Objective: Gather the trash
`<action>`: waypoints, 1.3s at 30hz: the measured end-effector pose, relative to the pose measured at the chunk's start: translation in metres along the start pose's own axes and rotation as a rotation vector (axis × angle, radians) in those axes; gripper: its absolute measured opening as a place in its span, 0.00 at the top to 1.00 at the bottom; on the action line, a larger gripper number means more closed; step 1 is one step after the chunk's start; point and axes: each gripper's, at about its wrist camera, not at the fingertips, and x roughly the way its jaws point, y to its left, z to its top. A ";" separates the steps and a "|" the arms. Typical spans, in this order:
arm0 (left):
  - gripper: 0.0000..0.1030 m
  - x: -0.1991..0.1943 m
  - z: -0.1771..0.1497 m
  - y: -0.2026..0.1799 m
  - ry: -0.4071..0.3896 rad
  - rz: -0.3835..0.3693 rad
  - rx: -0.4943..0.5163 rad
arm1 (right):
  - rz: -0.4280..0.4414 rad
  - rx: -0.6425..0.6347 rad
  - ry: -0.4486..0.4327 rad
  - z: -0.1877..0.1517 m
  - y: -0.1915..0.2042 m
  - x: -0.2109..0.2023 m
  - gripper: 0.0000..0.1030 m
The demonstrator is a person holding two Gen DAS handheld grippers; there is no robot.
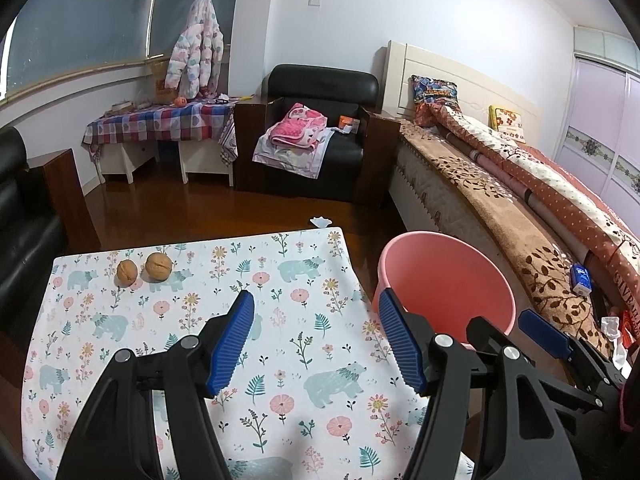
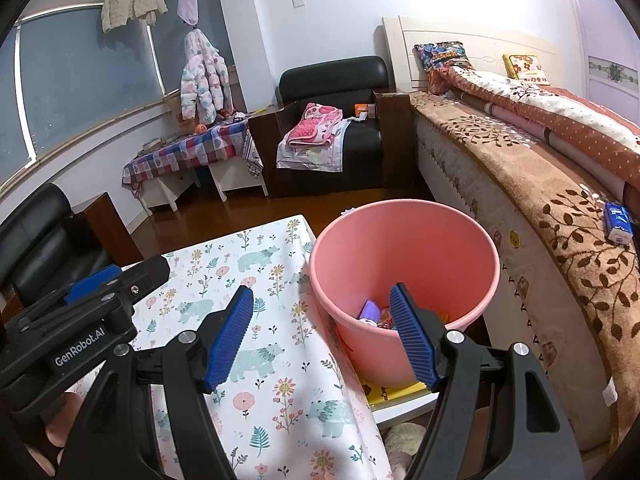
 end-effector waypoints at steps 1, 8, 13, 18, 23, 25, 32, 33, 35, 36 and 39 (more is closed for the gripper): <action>0.38 0.001 0.001 0.000 0.002 -0.001 0.000 | -0.001 0.003 0.003 0.000 -0.001 0.001 0.31; 0.38 0.007 0.002 -0.001 0.014 -0.003 0.004 | 0.000 0.008 0.012 0.000 -0.004 0.004 0.31; 0.38 0.007 0.002 -0.001 0.014 -0.003 0.003 | -0.001 0.008 0.011 0.000 -0.004 0.004 0.31; 0.38 0.006 0.003 -0.001 0.013 -0.003 0.004 | -0.002 0.006 0.009 0.001 -0.004 0.004 0.31; 0.38 0.007 0.003 -0.001 0.013 -0.003 0.003 | -0.002 0.003 0.006 0.001 -0.004 0.004 0.31; 0.38 0.007 0.003 -0.001 0.013 -0.003 0.004 | -0.002 0.004 0.008 0.001 -0.004 0.004 0.31; 0.38 0.007 0.003 0.000 0.014 -0.003 0.002 | -0.002 0.003 0.007 0.001 -0.004 0.004 0.31; 0.38 0.007 0.003 0.000 0.015 -0.003 0.003 | -0.002 0.003 0.007 0.001 -0.003 0.004 0.31; 0.38 0.007 0.003 0.000 0.015 -0.002 0.003 | -0.002 0.003 0.009 0.001 -0.003 0.004 0.31; 0.38 0.008 0.003 0.000 0.016 -0.001 0.002 | -0.002 0.002 0.009 0.001 -0.003 0.004 0.31; 0.38 0.008 0.003 0.001 0.018 0.000 -0.002 | -0.001 0.000 0.011 0.001 -0.002 0.003 0.31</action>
